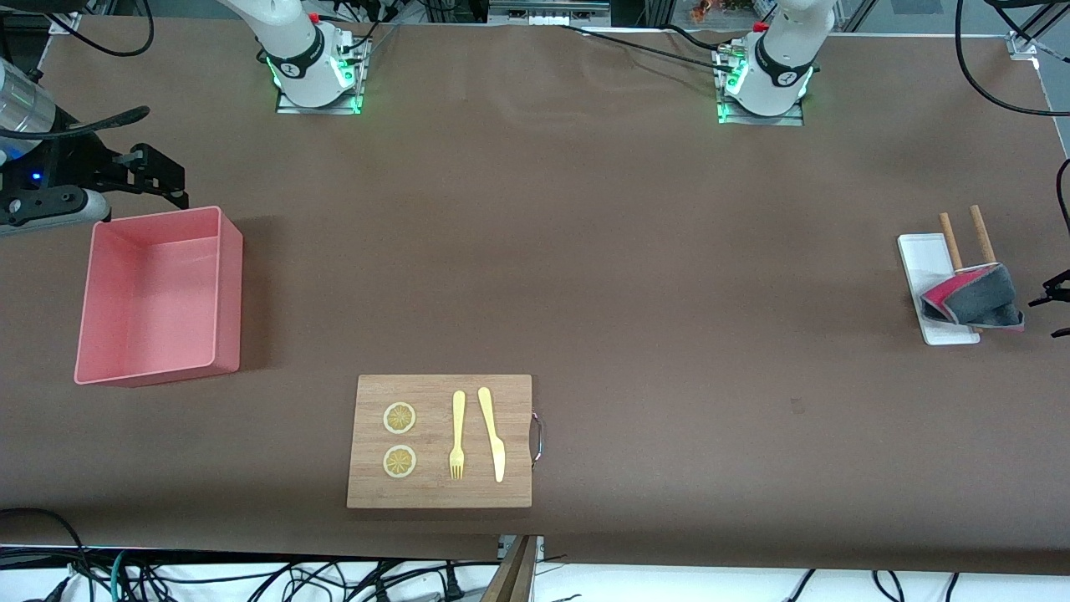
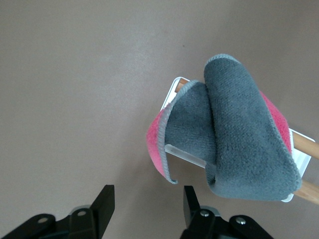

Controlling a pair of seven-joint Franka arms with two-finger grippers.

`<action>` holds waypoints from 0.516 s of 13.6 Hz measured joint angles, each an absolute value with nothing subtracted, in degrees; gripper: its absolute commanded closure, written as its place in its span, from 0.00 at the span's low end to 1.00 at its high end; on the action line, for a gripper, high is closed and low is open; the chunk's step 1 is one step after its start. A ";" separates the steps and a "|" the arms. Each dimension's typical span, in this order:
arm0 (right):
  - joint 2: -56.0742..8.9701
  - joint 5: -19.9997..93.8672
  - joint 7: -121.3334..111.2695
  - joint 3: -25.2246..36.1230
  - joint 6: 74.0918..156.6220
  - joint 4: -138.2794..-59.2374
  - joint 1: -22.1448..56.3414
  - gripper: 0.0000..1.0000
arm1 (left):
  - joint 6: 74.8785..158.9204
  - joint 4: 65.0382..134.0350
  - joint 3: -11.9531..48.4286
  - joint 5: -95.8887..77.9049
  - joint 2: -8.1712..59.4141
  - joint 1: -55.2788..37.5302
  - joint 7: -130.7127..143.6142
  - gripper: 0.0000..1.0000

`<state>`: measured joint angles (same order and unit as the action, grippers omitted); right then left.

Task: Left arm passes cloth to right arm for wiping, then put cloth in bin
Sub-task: 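Lower the left gripper onto the cloth and close on it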

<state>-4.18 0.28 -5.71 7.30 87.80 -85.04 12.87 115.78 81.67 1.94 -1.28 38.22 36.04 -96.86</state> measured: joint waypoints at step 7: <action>-4.18 0.28 -5.71 7.35 87.75 -85.07 12.85 0.00 | 115.62 81.55 2.43 -2.58 39.58 36.05 -97.14 0.52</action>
<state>-4.18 0.28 -5.71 7.35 87.75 -85.07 12.85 115.62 81.55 2.43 -2.58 39.58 36.05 -97.14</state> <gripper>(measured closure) 0.000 0.414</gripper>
